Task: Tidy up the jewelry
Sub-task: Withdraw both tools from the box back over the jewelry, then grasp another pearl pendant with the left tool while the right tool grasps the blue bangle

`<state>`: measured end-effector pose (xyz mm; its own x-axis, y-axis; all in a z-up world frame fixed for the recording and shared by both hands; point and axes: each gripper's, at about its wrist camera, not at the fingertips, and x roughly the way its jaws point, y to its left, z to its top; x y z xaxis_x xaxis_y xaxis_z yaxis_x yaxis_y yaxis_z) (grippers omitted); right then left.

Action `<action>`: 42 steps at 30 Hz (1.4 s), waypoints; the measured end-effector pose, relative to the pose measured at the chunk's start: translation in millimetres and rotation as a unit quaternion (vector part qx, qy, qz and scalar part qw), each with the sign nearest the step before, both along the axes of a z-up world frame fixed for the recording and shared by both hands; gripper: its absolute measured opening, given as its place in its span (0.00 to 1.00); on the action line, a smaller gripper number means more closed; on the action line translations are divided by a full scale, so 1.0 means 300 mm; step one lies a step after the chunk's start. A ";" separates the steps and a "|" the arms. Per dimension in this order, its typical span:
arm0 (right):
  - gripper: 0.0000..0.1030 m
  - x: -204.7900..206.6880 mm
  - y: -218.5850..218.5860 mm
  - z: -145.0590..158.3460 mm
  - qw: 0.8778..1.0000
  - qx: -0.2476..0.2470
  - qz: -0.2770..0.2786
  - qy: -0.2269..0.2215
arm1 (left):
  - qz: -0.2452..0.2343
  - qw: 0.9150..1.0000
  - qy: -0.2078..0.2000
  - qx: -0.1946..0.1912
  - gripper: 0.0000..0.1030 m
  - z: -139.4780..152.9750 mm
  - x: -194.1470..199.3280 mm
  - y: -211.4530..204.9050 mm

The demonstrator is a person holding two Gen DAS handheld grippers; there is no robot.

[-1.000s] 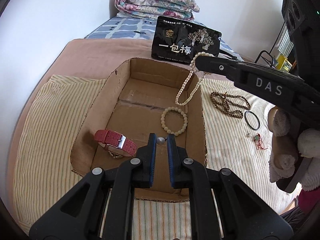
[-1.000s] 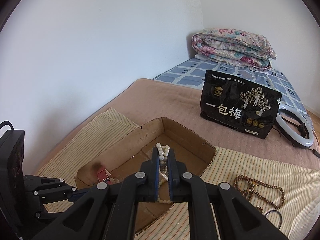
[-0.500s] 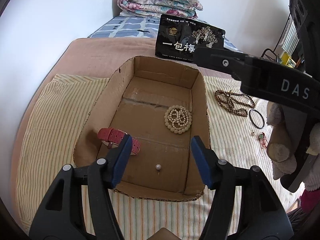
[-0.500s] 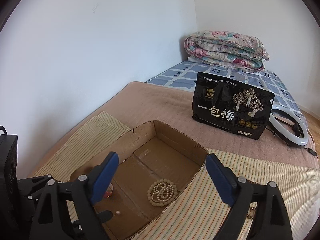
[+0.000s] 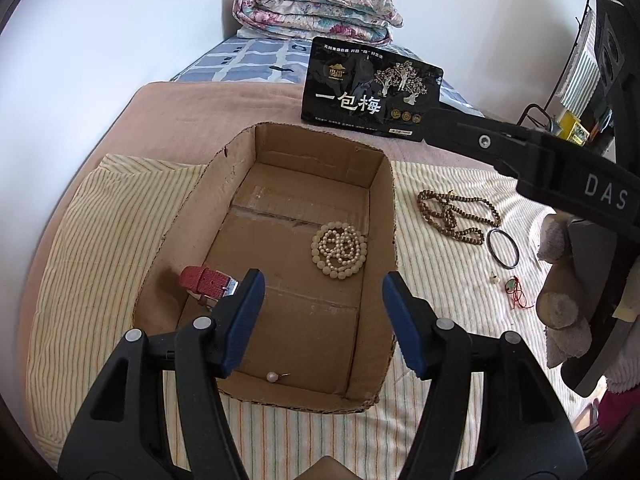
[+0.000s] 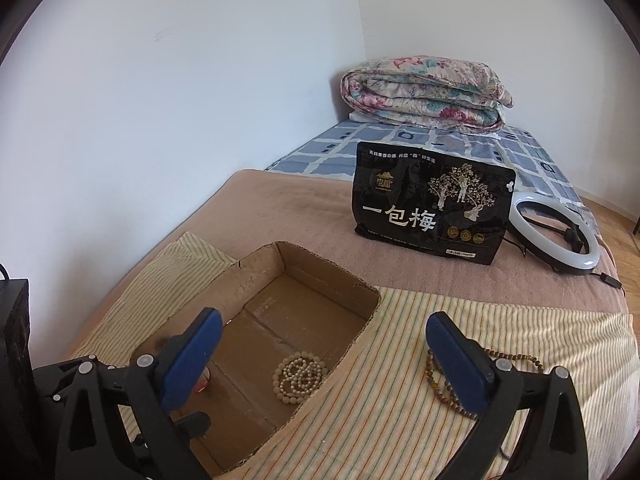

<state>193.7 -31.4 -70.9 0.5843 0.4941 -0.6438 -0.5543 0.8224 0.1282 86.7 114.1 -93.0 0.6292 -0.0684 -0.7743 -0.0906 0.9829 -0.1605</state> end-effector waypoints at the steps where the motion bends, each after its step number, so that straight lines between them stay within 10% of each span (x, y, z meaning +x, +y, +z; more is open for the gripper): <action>1: 1.00 0.001 -0.017 0.005 1.000 0.000 -0.004 -0.001 | -0.002 1.000 -0.002 -0.001 0.61 0.004 0.000 -0.009; 17: 1.00 0.051 -0.462 0.013 0.995 -0.012 -0.103 0.011 | -0.055 0.998 -0.006 -0.005 0.61 0.006 0.077 -0.227; 31: 1.00 0.124 -0.729 -0.190 0.984 -0.032 -0.147 0.100 | -0.124 0.992 0.014 -0.006 0.61 -0.081 0.153 -0.475; 42: 0.93 0.174 -0.730 -0.365 0.978 -0.038 -0.109 0.172 | -0.180 0.982 0.047 -0.019 0.28 -0.179 0.195 -0.634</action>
<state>245.8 -250.3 -180.2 0.4121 0.3250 -0.8512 -0.2994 0.9307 0.2103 145.1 -76.2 -146.6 0.4845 -0.3042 -0.8202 0.2459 0.9471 -0.2060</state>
